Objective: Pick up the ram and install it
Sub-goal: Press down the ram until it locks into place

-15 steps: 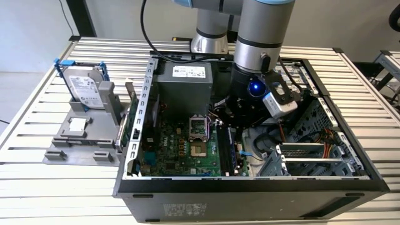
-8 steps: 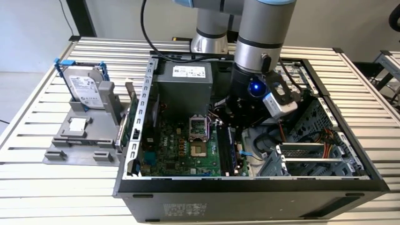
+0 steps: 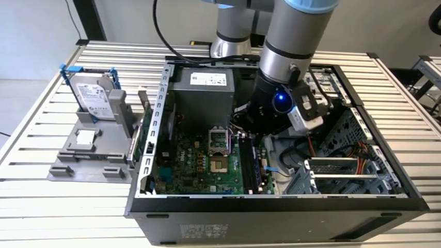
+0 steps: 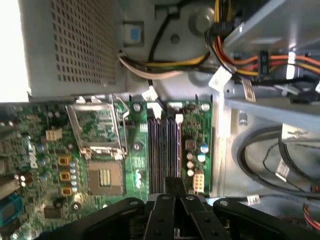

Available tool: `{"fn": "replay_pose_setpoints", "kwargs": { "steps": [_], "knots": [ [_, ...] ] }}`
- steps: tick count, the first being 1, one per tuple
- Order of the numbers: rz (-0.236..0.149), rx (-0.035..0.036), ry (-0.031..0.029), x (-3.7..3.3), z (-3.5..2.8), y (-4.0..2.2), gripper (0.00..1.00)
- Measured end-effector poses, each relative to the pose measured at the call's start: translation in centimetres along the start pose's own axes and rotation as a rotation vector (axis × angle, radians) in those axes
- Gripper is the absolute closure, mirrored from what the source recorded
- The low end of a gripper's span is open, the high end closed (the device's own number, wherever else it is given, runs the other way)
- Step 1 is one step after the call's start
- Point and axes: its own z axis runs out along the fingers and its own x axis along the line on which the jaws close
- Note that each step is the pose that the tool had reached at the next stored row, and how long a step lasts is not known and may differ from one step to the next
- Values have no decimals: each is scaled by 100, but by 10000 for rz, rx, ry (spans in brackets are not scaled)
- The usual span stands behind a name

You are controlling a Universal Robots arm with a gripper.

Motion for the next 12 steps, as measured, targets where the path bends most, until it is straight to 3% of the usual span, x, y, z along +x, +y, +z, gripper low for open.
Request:
{"fn": "replay_pose_setpoints", "kwargs": {
  "steps": [2, 3, 5, 7, 12],
  "knots": [
    [-24, -354, 39, -6, 0, 0, 100],
    [-55, -422, 33, -13, -1, 0, 100],
    [-133, -439, -75, -20, 1, 0, 100],
    [-140, -432, -124, -38, 15, 0, 100],
    [-147, -424, -141, -59, 99, -6, 100]
  ]
}}
